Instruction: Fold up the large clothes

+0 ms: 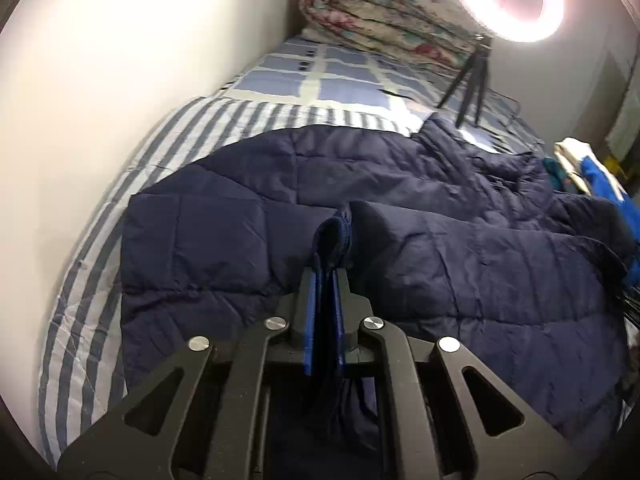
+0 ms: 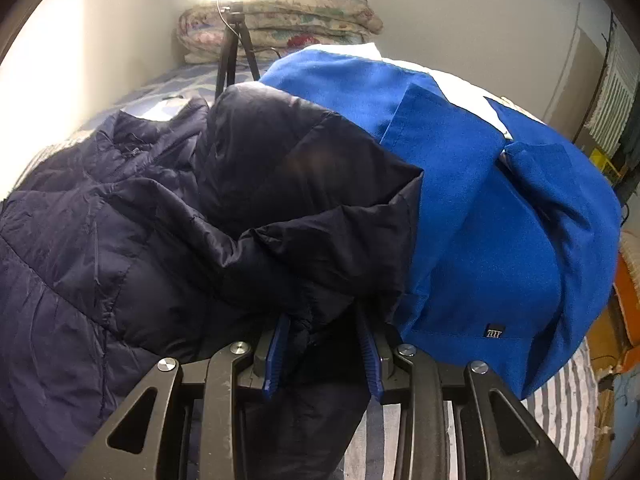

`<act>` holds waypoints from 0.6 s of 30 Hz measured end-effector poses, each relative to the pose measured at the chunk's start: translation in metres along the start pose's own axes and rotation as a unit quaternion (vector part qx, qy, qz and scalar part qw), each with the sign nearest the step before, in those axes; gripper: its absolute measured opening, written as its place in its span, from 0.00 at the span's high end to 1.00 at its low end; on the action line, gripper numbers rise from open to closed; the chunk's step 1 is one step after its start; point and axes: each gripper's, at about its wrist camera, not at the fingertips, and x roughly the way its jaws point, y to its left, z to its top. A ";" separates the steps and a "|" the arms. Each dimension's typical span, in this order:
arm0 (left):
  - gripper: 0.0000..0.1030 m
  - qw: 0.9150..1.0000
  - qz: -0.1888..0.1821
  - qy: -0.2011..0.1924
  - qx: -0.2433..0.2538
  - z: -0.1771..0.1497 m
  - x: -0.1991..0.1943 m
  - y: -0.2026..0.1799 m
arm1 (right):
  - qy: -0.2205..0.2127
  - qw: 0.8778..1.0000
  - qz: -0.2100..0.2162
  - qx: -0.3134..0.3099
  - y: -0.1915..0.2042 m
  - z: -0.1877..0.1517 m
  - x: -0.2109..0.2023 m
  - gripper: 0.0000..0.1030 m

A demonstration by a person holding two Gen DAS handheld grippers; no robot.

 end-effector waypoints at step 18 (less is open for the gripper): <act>0.47 0.997 -0.014 -0.048 0.051 -0.028 -0.163 0.001 | -0.056 0.994 0.082 0.051 -0.058 -0.055 -0.169 0.61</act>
